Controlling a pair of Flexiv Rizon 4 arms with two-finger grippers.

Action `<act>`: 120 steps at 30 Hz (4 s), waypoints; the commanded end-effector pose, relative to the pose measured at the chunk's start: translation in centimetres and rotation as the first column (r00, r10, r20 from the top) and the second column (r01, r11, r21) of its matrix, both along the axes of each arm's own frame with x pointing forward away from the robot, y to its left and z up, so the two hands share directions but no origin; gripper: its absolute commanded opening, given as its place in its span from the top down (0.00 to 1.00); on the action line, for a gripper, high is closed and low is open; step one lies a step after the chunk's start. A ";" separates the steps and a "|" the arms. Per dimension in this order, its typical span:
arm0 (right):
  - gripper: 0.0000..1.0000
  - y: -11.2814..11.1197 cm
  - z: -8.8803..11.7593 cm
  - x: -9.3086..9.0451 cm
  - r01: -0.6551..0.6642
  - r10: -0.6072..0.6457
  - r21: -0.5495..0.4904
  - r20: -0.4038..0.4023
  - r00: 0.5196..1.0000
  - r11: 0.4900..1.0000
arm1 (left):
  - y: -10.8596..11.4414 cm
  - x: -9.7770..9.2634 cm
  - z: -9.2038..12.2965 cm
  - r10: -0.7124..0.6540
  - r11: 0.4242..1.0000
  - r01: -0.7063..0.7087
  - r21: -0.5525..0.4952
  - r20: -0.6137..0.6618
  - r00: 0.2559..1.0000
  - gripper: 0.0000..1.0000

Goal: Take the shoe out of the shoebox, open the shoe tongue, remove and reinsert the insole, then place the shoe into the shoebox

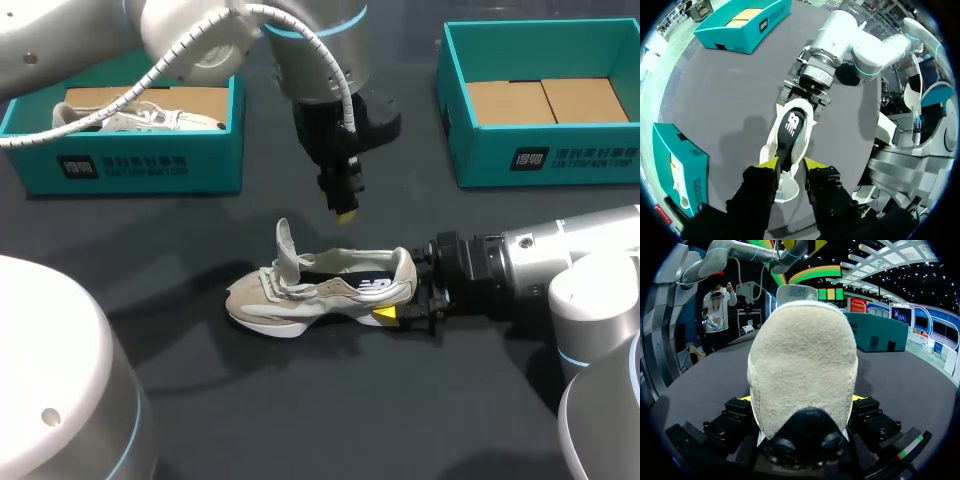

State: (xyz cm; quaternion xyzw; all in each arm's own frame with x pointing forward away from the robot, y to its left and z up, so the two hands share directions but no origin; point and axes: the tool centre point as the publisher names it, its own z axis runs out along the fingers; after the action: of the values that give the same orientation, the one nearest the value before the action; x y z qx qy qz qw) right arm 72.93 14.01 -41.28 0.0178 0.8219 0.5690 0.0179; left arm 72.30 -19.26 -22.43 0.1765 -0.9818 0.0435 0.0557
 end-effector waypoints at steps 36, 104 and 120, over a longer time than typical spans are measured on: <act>1.00 0.0 0.1 -0.1 0.001 -0.001 -0.004 0.001 1.000 1.000 | -3.3 -2.6 -8.6 -0.498 0.866 0.492 0.087 0.065 0.865 1.00; 1.00 0.0 0.1 -0.1 0.001 -0.001 -0.004 0.001 1.000 1.000 | -1.2 -2.4 -18.2 -0.416 0.909 0.402 0.115 0.163 0.895 0.62; 1.00 0.0 0.1 -0.1 0.001 -0.001 -0.004 0.001 1.000 1.000 | -1.0 0.8 -20.4 -0.333 0.936 0.296 0.189 0.209 0.919 0.74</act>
State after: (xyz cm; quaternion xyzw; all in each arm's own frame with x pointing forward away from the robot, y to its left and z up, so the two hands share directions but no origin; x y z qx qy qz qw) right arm 72.87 13.81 -41.46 0.0181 0.8218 0.5691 0.0190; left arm 71.19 -19.67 -40.37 0.0099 -0.9975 -0.0159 -0.0681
